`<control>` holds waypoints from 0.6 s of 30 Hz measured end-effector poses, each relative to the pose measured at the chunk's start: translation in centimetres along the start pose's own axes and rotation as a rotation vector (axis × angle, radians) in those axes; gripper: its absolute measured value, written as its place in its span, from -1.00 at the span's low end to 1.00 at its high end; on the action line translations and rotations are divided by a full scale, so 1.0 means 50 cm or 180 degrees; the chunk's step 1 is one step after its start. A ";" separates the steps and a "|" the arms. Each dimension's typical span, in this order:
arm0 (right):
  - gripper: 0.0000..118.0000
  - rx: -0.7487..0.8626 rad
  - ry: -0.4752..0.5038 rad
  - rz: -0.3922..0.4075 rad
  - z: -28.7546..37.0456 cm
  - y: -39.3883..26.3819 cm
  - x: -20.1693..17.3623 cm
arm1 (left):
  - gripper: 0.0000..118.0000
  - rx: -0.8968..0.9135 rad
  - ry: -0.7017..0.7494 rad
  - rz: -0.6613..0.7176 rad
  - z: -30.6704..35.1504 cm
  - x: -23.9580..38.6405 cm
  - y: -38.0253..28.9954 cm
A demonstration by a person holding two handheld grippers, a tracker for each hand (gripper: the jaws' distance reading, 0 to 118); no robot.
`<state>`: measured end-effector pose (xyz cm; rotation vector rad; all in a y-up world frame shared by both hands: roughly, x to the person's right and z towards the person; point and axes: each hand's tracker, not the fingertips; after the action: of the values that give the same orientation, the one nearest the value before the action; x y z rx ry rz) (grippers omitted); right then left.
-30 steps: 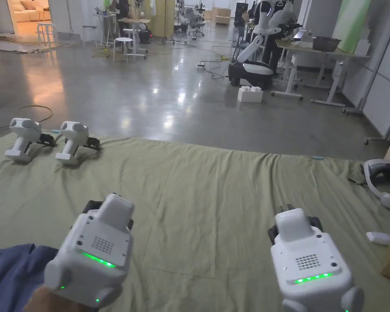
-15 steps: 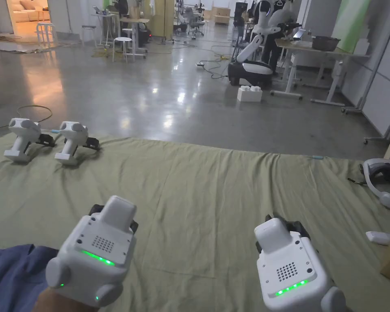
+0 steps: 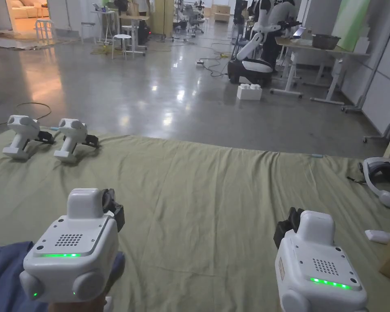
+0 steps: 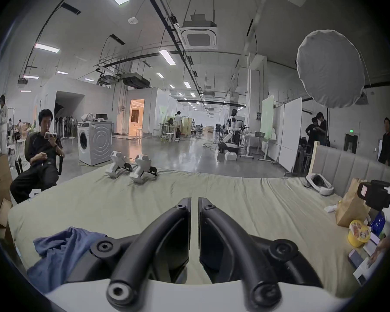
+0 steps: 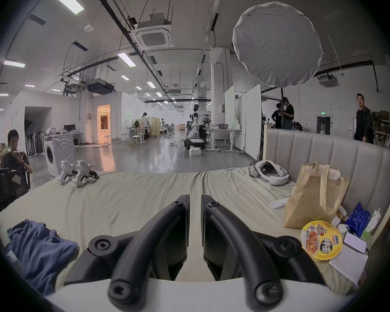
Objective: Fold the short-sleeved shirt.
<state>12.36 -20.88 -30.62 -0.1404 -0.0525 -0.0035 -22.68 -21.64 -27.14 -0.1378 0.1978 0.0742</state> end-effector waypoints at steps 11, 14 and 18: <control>-0.77 -0.0069 0.0160 0.0205 0.007 -0.021 -0.024 | -0.84 -0.0771 0.0044 0.0063 0.032 -0.156 -0.011; -0.77 -0.0107 0.0208 0.0272 0.008 -0.031 -0.035 | -0.84 -0.1161 0.0105 0.0037 0.035 -0.227 -0.028; -0.77 -0.0144 0.0253 0.0318 0.007 -0.043 -0.046 | -0.84 -0.1700 0.0164 0.0006 0.038 -0.319 -0.063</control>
<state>10.02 -22.95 -30.08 -0.1877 0.0339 0.0895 -37.65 -25.44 -21.68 -0.6722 0.2261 0.1243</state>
